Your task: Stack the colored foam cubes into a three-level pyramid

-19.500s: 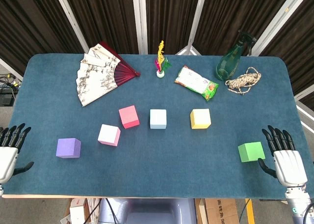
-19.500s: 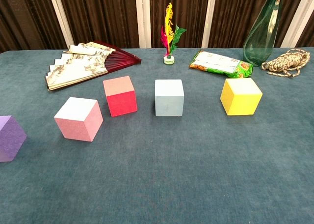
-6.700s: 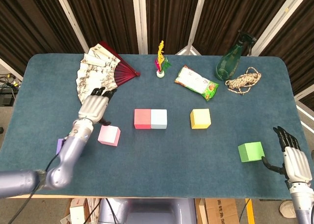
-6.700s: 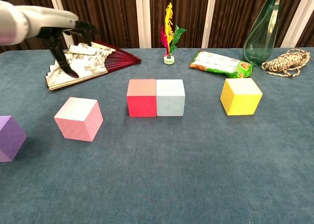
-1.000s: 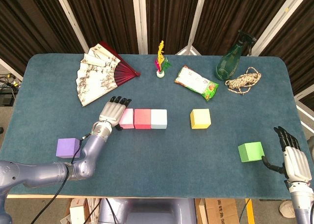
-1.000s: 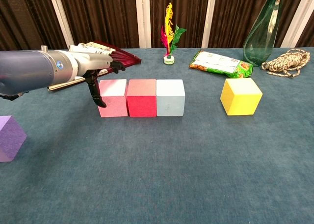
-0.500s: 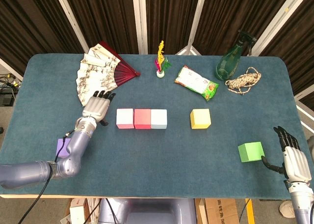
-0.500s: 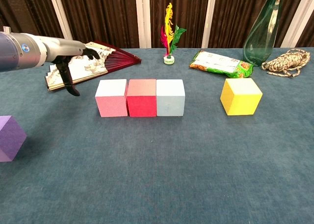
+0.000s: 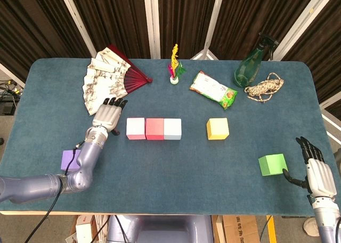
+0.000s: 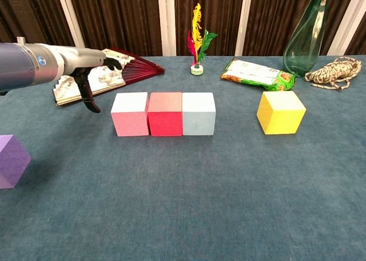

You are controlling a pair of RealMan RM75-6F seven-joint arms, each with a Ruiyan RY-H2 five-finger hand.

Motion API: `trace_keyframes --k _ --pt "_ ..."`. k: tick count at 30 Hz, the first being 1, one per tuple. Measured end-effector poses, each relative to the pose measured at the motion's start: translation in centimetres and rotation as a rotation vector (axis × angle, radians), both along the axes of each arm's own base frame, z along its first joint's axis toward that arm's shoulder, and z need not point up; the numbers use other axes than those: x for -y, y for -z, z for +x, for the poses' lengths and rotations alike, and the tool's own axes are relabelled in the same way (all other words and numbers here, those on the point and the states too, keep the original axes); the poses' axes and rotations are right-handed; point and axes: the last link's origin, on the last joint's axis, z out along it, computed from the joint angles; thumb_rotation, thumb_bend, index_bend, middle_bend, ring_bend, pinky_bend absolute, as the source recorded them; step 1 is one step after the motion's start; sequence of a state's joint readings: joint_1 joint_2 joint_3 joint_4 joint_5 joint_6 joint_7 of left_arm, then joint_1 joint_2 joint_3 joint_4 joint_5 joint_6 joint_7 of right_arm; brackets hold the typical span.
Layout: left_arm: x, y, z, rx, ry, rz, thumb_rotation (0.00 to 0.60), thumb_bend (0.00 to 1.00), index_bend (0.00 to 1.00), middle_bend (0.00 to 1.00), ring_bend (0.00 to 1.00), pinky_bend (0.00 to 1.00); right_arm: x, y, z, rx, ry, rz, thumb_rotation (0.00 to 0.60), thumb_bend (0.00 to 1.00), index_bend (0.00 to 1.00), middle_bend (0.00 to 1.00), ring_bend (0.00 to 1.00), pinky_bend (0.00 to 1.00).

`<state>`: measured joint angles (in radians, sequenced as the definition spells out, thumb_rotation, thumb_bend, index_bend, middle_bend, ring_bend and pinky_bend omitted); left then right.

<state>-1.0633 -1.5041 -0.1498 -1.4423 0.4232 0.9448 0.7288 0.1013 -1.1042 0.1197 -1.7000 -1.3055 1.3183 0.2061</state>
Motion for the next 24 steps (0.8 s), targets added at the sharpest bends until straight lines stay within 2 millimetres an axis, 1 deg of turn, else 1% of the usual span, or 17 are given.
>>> trace_keyframes --k 7,12,14,24 --pt "-0.3 0.6 0.1 -0.007 -0.001 0.005 0.6 0.27 0.0 0.04 0.0 0.03 0.0 -0.1 -0.1 0.008 0.005 -0.002 0.6 0.32 0.0 0.0 0.0 0.0" --pt "-0.4 1.2 0.3 -0.012 0.002 0.001 0.6 0.34 0.0 0.04 0.0 0.03 0.1 -0.2 -0.2 0.016 0.009 -0.001 0.6 0.32 0.0 0.0 0.0 0.0" --pt "-0.5 1.4 0.4 -0.02 0.006 0.002 0.6 0.36 0.0 0.04 0.0 0.03 0.1 -0.2 -0.2 0.02 0.011 0.001 0.6 0.32 0.0 0.0 0.0 0.0" --pt "-0.5 2.9 1.0 -0.029 0.013 -0.014 0.6 0.36 0.0 0.04 0.0 0.03 0.2 -0.2 -0.2 0.025 0.013 0.002 0.6 0.32 0.0 0.0 0.0 0.0"
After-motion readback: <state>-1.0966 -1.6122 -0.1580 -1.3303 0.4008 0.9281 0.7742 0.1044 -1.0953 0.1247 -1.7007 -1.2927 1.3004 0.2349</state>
